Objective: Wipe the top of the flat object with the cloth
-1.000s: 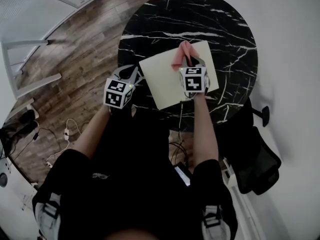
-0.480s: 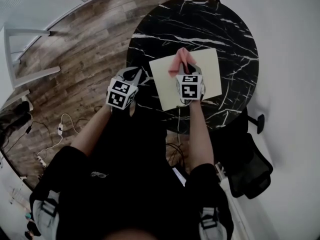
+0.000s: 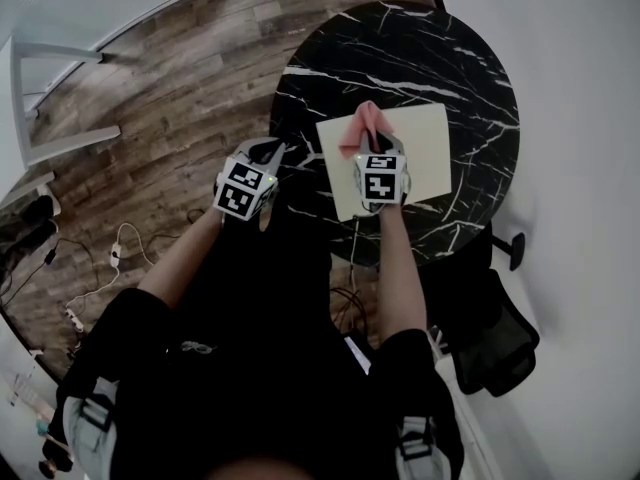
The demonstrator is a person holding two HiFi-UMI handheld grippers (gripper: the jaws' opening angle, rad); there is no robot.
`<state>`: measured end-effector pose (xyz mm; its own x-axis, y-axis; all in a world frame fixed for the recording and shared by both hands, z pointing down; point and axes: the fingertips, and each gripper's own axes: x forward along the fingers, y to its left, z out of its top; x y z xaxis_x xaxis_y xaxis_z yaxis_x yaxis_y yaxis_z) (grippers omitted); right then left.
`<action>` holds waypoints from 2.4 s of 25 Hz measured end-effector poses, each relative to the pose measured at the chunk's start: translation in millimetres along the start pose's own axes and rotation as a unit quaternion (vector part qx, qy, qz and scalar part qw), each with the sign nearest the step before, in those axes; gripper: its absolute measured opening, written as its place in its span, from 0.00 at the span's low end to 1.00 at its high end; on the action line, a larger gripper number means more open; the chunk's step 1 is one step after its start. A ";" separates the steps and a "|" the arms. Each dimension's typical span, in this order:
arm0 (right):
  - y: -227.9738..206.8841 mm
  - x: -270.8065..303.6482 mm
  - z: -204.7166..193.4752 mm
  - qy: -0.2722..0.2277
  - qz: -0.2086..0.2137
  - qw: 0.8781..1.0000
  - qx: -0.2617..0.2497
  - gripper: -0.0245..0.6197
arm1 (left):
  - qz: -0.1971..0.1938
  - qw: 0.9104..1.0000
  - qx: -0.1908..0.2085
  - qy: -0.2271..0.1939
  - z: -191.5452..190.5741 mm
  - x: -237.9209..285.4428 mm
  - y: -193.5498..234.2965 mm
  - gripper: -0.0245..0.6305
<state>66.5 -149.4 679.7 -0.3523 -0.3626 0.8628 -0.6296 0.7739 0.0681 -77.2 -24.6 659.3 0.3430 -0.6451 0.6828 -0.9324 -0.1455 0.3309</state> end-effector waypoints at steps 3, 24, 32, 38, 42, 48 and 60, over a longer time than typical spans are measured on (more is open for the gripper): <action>10.5 0.1 0.1 0.004 -0.002 1.000 -0.002 0.07 | -0.001 1.000 0.005 0.003 -6.5 -6.3 8.2 0.04; 84.6 -1.8 -0.3 0.006 -0.034 0.999 -0.004 0.07 | -0.027 0.999 -0.002 -0.022 12.0 -64.1 47.6 0.04; 91.3 -7.8 -1.9 -0.041 0.017 0.999 0.021 0.07 | -0.036 0.999 0.021 -0.002 30.9 -42.4 14.5 0.04; 57.8 -53.9 8.1 -0.139 0.008 0.977 0.164 0.07 | -0.055 0.995 0.081 0.024 55.3 -18.3 -20.0 0.04; 44.6 -70.5 10.7 -0.196 0.015 0.954 0.226 0.07 | -0.066 0.992 0.104 0.024 74.5 2.9 -43.1 0.04; 37.4 -79.3 6.8 -0.219 -0.019 0.934 0.281 0.07 | -0.108 0.980 0.162 0.040 81.3 11.4 -65.6 0.04; 62.9 -122.9 5.4 -0.253 -0.196 0.873 0.369 0.07 | -0.230 0.932 0.280 -0.004 114.2 -38.8 -64.9 0.04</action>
<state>66.5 -58.9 575.3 -0.1534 -0.8511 0.5021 -0.9791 0.0623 -0.1935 -43.0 -75.8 536.9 0.7223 -0.4228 0.5472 -0.6011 -0.7751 0.1946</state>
